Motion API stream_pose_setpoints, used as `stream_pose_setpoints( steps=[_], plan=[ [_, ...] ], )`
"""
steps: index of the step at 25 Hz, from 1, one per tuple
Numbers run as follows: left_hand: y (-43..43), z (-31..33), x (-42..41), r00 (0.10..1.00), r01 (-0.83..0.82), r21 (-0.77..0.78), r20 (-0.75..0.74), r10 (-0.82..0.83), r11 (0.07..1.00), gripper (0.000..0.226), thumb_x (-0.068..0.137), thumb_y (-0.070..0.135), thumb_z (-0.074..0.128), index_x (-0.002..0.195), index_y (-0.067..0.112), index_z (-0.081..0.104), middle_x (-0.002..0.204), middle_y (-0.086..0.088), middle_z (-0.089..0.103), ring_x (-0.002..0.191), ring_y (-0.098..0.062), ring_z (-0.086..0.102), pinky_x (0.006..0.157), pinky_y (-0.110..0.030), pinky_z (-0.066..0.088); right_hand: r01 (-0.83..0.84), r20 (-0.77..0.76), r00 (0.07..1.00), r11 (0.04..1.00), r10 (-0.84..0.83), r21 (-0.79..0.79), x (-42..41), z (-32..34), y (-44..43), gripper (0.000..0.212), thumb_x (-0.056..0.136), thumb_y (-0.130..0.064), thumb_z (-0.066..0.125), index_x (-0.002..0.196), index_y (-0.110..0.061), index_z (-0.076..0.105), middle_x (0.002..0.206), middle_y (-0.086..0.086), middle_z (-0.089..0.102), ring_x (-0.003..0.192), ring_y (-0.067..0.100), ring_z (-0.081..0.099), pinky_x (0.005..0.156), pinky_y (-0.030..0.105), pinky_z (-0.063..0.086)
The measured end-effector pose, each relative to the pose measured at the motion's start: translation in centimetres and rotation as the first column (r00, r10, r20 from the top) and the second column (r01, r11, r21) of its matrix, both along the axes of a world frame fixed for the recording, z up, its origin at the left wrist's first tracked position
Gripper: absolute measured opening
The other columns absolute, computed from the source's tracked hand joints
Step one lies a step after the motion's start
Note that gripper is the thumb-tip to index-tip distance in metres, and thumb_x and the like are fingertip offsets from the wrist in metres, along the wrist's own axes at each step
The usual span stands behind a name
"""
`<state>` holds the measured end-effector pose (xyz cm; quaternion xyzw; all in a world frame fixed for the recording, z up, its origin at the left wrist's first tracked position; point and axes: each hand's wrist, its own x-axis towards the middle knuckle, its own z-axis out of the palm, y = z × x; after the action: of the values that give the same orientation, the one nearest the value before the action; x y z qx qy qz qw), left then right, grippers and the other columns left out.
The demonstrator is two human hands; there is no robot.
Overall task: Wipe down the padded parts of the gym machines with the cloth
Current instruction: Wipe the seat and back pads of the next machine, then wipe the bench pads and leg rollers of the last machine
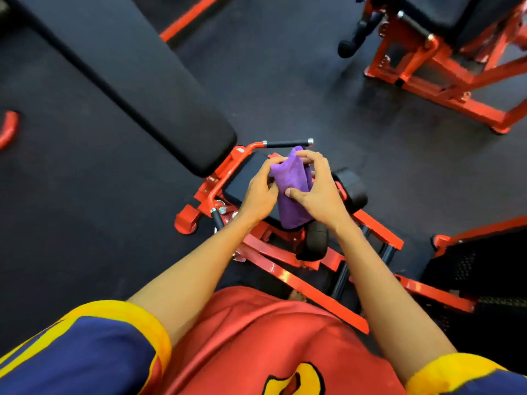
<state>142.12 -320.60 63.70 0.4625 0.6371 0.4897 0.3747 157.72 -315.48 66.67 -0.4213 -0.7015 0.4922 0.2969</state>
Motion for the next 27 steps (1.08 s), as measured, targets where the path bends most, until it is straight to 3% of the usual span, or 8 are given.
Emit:
stream_pose_setpoints(
  steps=[5,9,12,15,17,20,24,27],
  plan=[
    [-5.5,0.5,-8.6,0.990,-0.105,0.082,-0.081,0.112,0.991,0.037,0.082,-0.007,0.054,0.104,0.021,0.063,0.105,0.010,0.066,0.097,-0.005,0.063,0.090,-0.037,0.053,-0.238,0.067,0.968,0.970,0.241,-0.049,-7.6,1.0,-3.2,0.101,0.069,0.000,0.083,0.151,-0.035,0.035,0.141,-0.008,0.038,0.136,0.009,0.045,0.113,0.023,0.039],
    [-11.7,0.9,-16.8,0.978,-0.152,0.128,-0.123,0.167,0.980,0.024,0.083,-0.014,0.059,0.096,0.005,0.065,0.112,-0.003,0.058,0.101,-0.018,0.064,0.088,-0.028,0.053,-0.342,0.150,0.930,0.939,0.335,0.024,-15.9,1.2,-7.1,0.070,0.069,-0.005,0.086,0.126,-0.031,0.056,0.133,-0.002,0.056,0.116,0.006,0.053,0.103,0.026,0.043],
    [-17.5,1.1,-23.9,0.965,-0.209,0.111,-0.138,0.224,0.971,0.019,0.085,-0.016,0.061,0.096,0.000,0.065,0.118,-0.002,0.056,0.101,-0.005,0.063,0.087,-0.025,0.053,-0.350,0.135,0.929,0.937,0.345,0.014,-23.0,1.1,-11.3,0.050,0.069,-0.007,0.088,0.102,-0.031,0.060,0.116,0.002,0.061,0.099,0.017,0.059,0.087,0.023,0.047],
    [-22.4,1.7,-30.0,0.956,-0.291,0.048,-0.011,0.292,0.955,0.023,0.087,-0.015,0.058,0.097,0.006,0.059,0.121,-0.001,0.059,0.099,-0.013,0.066,0.085,-0.039,0.058,-0.348,0.092,0.934,0.938,0.346,0.003,-29.3,0.7,-14.9,0.045,0.070,-0.003,0.087,0.088,-0.031,0.056,0.106,0.002,0.060,0.087,0.014,0.060,0.077,0.021,0.046],
    [-25.5,2.1,-34.0,0.944,-0.330,0.031,-0.007,0.330,0.944,0.028,0.090,-0.011,0.058,0.095,0.016,0.055,0.129,-0.001,0.060,0.104,-0.017,0.066,0.089,-0.037,0.058,-0.381,0.086,0.921,0.924,0.379,0.008,-33.6,0.4,-17.1,0.045,0.069,-0.002,0.087,0.084,-0.027,0.053,0.107,-0.002,0.057,0.088,0.007,0.057,0.077,0.021,0.044],
    [-29.5,2.3,-39.4,0.912,-0.409,0.023,-0.009,0.409,0.912,0.033,0.090,-0.010,0.055,0.091,0.023,0.050,0.114,-0.001,0.065,0.097,-0.013,0.063,0.090,-0.031,0.053,-0.531,0.084,0.844,0.847,0.529,0.005,-40.0,0.2,-19.1,0.049,0.067,-0.005,0.091,0.082,-0.028,0.050,0.129,-0.002,0.050,0.120,0.008,0.053,0.095,0.023,0.044],
    [-33.1,2.4,-45.5,0.869,-0.495,0.003,-0.003,0.495,0.869,0.026,0.075,-0.002,0.043,0.078,0.010,0.067,0.085,0.018,0.062,0.082,-0.003,0.055,0.080,-0.020,0.043,-0.728,0.159,0.660,0.678,0.734,-0.104,-48.4,-0.3,-19.8,0.057,0.063,-0.018,0.093,0.089,-0.025,0.042,0.086,-0.010,0.055,0.078,0.011,0.046,0.074,0.034,0.043],
    [-34.0,1.8,-51.5,0.856,-0.516,-0.048,0.001,0.517,0.855,0.019,0.086,0.006,0.057,0.071,0.002,0.067,0.079,0.017,0.058,0.073,-0.002,0.052,0.073,-0.014,0.039,-0.811,0.148,0.549,0.567,0.822,-0.143,-55.8,-1.1,-20.4,0.070,0.060,-0.027,0.093,0.100,-0.023,0.036,0.081,-0.008,0.044,0.072,0.011,0.035,0.064,0.032,0.038]
  ],
)
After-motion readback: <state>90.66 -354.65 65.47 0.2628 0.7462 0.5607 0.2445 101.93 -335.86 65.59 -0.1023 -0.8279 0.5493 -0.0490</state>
